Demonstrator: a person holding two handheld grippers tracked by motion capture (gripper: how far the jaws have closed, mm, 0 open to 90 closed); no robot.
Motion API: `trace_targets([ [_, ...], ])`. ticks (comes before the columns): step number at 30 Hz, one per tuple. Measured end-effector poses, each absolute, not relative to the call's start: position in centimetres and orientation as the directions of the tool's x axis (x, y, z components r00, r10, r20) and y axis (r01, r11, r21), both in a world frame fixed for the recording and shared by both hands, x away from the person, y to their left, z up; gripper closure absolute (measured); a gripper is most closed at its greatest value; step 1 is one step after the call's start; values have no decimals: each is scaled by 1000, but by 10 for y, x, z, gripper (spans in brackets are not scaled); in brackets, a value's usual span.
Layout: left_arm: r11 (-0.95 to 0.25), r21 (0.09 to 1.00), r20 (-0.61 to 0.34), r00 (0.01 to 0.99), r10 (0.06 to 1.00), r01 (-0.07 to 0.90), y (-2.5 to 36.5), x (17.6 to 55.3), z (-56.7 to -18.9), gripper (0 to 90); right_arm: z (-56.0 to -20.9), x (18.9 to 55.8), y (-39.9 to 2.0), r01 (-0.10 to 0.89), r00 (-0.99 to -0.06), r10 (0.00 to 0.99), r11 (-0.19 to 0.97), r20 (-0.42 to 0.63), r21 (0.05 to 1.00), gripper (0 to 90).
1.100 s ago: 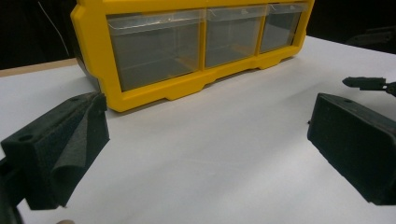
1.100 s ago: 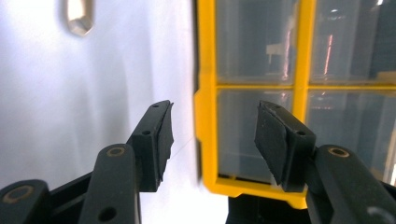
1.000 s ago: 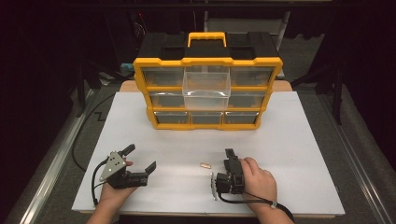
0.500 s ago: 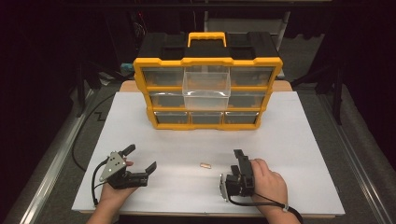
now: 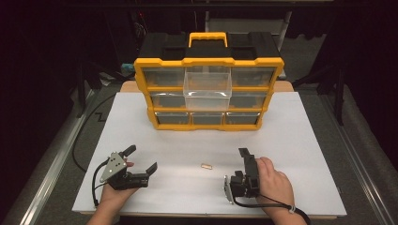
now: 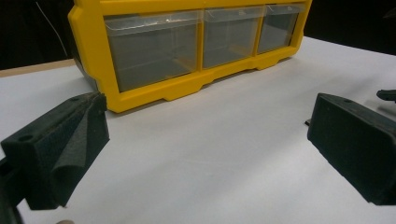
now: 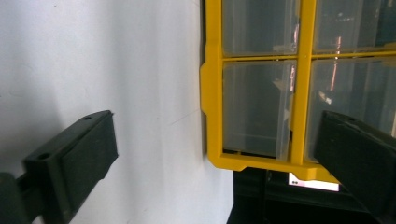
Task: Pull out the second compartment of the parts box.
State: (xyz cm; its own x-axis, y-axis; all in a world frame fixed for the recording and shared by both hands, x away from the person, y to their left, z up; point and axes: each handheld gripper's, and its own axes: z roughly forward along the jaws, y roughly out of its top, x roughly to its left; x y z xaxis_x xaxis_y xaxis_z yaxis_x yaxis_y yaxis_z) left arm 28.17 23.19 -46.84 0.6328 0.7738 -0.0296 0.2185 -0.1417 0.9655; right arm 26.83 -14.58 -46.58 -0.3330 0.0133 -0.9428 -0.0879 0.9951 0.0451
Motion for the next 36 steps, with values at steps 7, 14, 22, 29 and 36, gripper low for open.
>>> trace_targets([
  [7, -146, 964, -30, 633, 773, 224, 232, 282, -469, 4, -461, 268, -148, -75, -332, 79, 991, -940, 110, 0],
  [14, -142, 965, -30, 630, 776, 221, 232, 282, -468, 3, -457, 274, -154, -25, -363, 228, 967, -903, 254, 0],
  [22, -137, 964, -37, 626, 779, 228, 234, 282, -468, 3, -457, 280, -166, 72, -462, 449, 878, -765, 472, 0],
  [29, -121, 963, -60, 624, 779, 242, 234, 283, -468, 3, -461, 287, -173, 155, -513, 583, 785, -630, 600, 0],
  [36, -123, 962, -58, 628, 776, 242, 234, 283, -468, 4, -464, 286, -181, 253, -527, 715, 648, -459, 718, 0],
])
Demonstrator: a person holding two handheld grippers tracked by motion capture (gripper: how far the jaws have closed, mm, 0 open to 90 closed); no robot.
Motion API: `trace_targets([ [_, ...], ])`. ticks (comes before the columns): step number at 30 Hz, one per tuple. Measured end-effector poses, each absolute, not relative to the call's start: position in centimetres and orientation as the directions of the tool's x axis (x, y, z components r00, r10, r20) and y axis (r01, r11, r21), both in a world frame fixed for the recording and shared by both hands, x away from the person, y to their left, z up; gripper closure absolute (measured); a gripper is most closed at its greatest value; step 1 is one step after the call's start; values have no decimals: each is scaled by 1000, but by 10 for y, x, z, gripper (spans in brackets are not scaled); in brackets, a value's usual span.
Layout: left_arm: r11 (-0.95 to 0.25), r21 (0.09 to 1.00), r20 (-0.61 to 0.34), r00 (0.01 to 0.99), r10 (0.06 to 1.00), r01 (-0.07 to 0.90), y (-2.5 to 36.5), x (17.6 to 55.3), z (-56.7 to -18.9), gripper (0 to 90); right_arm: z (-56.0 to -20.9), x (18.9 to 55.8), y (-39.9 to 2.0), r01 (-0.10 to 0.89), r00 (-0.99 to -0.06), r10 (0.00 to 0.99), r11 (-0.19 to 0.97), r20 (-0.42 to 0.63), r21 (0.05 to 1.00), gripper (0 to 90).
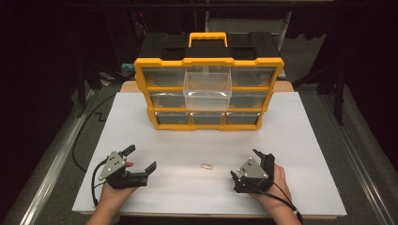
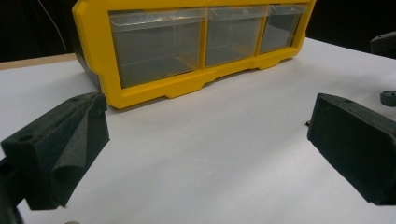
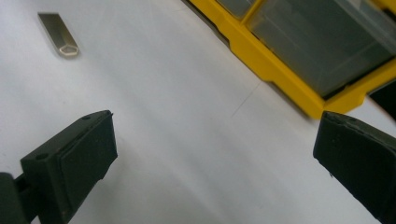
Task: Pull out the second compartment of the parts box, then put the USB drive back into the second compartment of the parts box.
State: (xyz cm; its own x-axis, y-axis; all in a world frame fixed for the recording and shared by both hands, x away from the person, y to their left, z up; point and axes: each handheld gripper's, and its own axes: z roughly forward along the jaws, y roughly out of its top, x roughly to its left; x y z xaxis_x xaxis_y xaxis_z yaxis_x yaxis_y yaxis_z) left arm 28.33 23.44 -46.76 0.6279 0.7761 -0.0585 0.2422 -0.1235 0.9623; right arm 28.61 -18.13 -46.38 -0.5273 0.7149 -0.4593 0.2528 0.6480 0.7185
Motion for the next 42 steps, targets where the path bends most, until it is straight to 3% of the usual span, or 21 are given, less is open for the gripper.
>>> trace_targets([
  [8, -122, 962, -63, 636, 769, 243, 235, 283, -467, 4, -462, 291, -195, 335, -524, 828, 418, -202, 844, 0],
  [17, -131, 956, -72, 644, 762, 262, 233, 286, -468, 3, -460, 295, -209, 373, -545, 836, 177, 61, 911, 0],
  [30, -162, 951, -48, 645, 763, 262, 231, 287, -470, 4, -457, 294, -211, 337, -549, 836, 199, 20, 920, 0],
  [42, -142, 956, -64, 654, 754, 257, 233, 286, -469, 3, -455, 294, -204, 371, -543, 839, 279, -37, 886, 0],
])
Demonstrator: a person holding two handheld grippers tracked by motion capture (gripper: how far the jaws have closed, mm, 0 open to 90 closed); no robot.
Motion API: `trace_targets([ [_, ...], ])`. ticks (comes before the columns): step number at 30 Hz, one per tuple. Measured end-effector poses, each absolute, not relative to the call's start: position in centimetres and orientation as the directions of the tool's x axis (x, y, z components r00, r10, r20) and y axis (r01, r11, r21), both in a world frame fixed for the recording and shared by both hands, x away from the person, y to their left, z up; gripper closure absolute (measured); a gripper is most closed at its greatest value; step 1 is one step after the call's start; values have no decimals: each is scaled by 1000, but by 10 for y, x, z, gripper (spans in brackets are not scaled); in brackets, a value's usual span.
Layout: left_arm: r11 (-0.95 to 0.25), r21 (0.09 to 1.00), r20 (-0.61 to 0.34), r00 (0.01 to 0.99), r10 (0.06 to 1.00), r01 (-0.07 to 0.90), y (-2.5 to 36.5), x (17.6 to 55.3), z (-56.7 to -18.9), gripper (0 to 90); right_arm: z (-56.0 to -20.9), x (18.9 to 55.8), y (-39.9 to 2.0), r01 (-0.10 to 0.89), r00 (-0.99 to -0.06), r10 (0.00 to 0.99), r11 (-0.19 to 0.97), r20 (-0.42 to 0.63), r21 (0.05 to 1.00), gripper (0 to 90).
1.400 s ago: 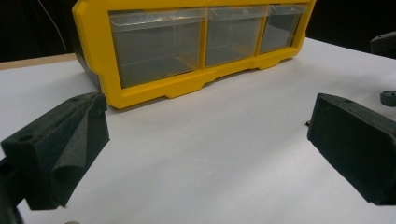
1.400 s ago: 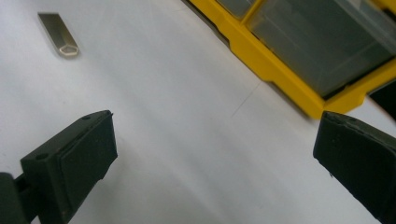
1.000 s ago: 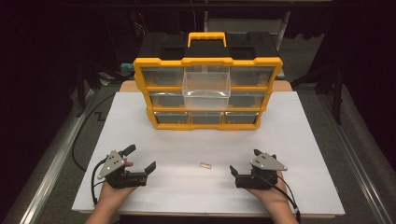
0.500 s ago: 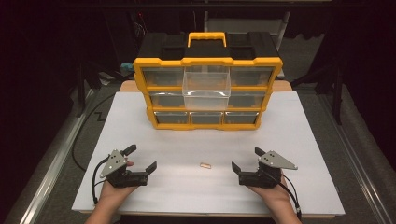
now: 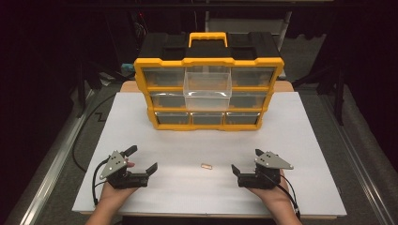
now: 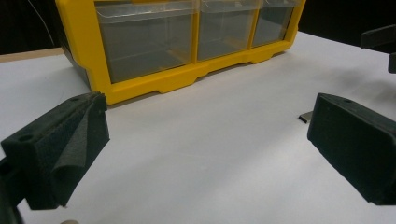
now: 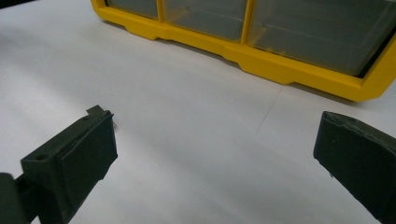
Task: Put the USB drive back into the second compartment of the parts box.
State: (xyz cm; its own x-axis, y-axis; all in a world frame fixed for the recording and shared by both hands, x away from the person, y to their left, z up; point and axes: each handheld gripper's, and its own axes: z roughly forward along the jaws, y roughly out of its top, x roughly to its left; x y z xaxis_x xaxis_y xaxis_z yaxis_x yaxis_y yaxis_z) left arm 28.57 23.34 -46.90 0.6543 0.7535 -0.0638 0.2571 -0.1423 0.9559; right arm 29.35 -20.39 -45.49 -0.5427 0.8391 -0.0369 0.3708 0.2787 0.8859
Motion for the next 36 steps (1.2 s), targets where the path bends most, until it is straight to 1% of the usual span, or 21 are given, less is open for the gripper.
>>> trace_targets([
  [5, -141, 956, -66, 658, 750, 256, 232, 286, -469, 3, -456, 294, -203, 385, -551, 833, 307, -49, 870, 0],
  [16, -139, 956, -68, 655, 752, 259, 232, 286, -469, 4, -462, 298, -201, 454, -565, 824, 355, -44, 817, 0],
  [28, -137, 957, -67, 657, 751, 255, 232, 286, -469, 4, -468, 304, -204, 542, -584, 811, 397, -8, 741, 0],
  [33, -139, 958, -65, 661, 747, 251, 232, 285, -468, 4, -469, 304, -203, 548, -597, 802, 407, 1, 731, 0],
  [36, -139, 958, -64, 661, 747, 250, 233, 286, -468, 3, -470, 304, -201, 538, -625, 781, 426, 5, 727, 0],
])
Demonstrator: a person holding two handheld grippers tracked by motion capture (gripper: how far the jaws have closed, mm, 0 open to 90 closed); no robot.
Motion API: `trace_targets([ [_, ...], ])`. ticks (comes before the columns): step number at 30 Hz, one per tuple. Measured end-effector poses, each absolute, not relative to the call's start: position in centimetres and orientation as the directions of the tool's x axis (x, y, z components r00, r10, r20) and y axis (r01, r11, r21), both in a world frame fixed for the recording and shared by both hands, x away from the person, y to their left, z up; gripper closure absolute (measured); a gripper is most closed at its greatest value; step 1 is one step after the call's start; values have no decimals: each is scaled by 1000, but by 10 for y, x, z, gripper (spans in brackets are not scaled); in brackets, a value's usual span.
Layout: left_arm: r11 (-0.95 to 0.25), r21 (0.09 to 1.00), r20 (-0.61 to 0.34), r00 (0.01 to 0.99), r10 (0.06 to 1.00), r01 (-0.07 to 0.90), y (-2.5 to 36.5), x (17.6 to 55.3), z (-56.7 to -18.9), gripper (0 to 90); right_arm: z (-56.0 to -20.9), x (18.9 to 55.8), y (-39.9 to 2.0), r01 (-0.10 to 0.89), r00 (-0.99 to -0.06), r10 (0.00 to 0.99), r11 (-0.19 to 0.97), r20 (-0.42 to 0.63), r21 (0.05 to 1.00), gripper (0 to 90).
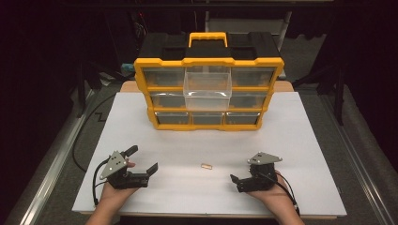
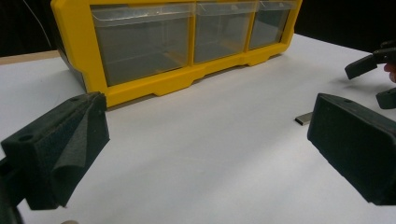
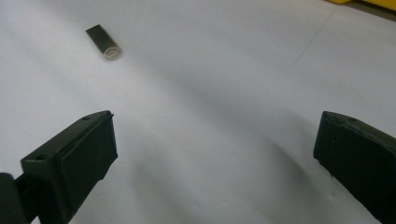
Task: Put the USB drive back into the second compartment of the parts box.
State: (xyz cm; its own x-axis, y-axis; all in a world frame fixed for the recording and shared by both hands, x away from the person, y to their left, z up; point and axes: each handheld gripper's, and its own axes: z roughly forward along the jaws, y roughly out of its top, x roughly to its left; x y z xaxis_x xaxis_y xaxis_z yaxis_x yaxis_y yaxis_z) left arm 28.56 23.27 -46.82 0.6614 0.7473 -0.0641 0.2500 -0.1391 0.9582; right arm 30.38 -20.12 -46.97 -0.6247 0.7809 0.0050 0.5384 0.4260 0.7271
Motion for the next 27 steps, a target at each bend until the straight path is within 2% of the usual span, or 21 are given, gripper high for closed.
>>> trace_targets([
  [16, -142, 956, -70, 667, 742, 258, 231, 284, -470, 4, -471, 309, -174, 490, -718, 697, 505, 0, 711, 20],
  [23, -132, 959, -76, 673, 736, 252, 232, 284, -469, 3, -461, 322, -156, 467, -759, 651, 560, -14, 684, 106],
  [27, -126, 960, -79, 674, 735, 251, 233, 285, -469, 4, -455, 330, -147, 460, -775, 632, 590, -25, 663, 193],
])
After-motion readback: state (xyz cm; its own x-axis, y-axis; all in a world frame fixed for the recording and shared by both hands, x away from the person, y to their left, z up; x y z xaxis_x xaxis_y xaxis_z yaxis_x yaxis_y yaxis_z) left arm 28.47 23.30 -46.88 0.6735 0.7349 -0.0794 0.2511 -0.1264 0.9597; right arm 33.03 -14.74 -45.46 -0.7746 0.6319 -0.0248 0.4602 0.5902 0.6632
